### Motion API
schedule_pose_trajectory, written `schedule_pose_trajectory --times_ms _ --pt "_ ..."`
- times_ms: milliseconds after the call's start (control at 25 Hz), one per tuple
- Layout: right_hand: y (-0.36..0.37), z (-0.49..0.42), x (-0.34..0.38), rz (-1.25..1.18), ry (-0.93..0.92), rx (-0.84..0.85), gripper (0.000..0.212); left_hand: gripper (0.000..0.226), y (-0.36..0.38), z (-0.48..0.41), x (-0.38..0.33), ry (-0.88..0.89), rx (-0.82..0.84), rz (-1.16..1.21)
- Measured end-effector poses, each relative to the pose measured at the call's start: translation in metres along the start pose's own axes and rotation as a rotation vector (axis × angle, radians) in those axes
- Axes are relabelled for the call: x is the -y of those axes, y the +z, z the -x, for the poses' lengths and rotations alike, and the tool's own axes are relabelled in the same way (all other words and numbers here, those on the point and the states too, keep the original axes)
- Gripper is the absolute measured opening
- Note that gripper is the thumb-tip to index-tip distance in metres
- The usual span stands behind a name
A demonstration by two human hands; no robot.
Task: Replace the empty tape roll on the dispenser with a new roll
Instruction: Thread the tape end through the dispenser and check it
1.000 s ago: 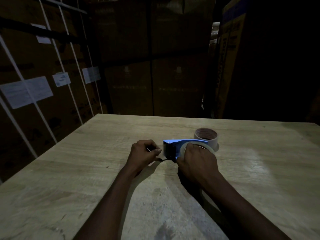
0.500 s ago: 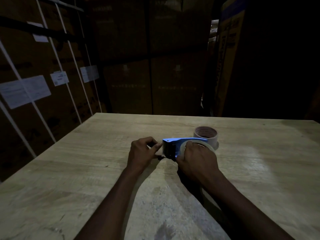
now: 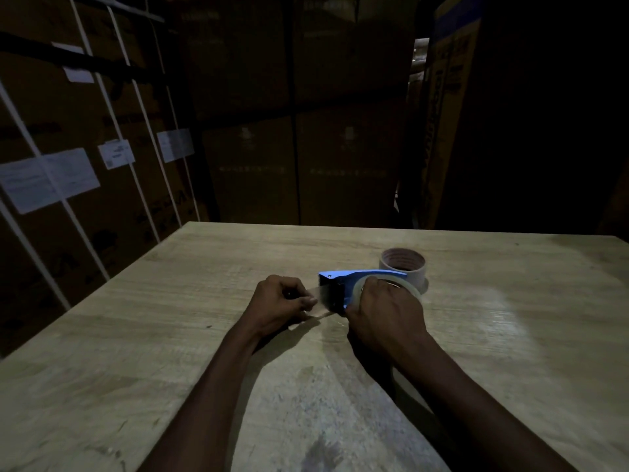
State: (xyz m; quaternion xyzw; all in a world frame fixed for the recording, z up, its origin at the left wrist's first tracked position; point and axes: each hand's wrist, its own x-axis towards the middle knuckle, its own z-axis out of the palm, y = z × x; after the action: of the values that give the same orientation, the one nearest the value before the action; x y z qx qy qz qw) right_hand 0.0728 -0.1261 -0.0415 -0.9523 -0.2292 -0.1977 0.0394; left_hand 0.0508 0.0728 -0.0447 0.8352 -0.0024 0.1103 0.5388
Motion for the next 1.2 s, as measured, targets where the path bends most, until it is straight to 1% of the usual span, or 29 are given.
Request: schedule_pose_trajectory --times_ms 80,240,280,400,480,560,760,1040,1200 --pt "-0.001 0.001 0.001 0.025 -0.026 0.017 0.029 0.024 0.003 -0.003 0.005 -0.014 -0.097 0.016" --pt "-0.005 0.003 0.002 0.045 -0.063 -0.007 0.021 0.023 0.009 -0.01 0.013 0.043 -0.219 -0.096" --pt "-0.006 0.003 0.003 0.021 -0.044 0.003 0.021 0.021 0.011 -0.011 0.014 0.049 -0.245 -0.122" --pt "-0.006 0.001 0.002 -0.117 0.09 0.006 0.024 0.018 0.015 -0.012 0.014 0.057 -0.31 -0.193" --pt "-0.006 0.0 0.002 -0.147 0.124 -0.002 0.025 0.014 0.019 -0.014 0.013 0.062 -0.326 -0.235" --pt "-0.007 0.001 0.003 -0.145 0.128 -0.002 0.027 0.005 0.023 -0.016 0.011 0.059 -0.34 -0.272" --pt "-0.008 0.001 0.003 -0.158 0.149 -0.003 0.028 0.011 0.029 -0.019 0.009 0.035 -0.354 -0.316" --pt "-0.008 0.002 0.003 -0.124 0.119 -0.017 0.029 0.009 0.032 -0.019 0.009 0.048 -0.376 -0.328" --pt "-0.006 0.001 0.002 -0.139 0.137 -0.019 0.029 0.011 0.033 -0.02 0.011 0.046 -0.375 -0.328"
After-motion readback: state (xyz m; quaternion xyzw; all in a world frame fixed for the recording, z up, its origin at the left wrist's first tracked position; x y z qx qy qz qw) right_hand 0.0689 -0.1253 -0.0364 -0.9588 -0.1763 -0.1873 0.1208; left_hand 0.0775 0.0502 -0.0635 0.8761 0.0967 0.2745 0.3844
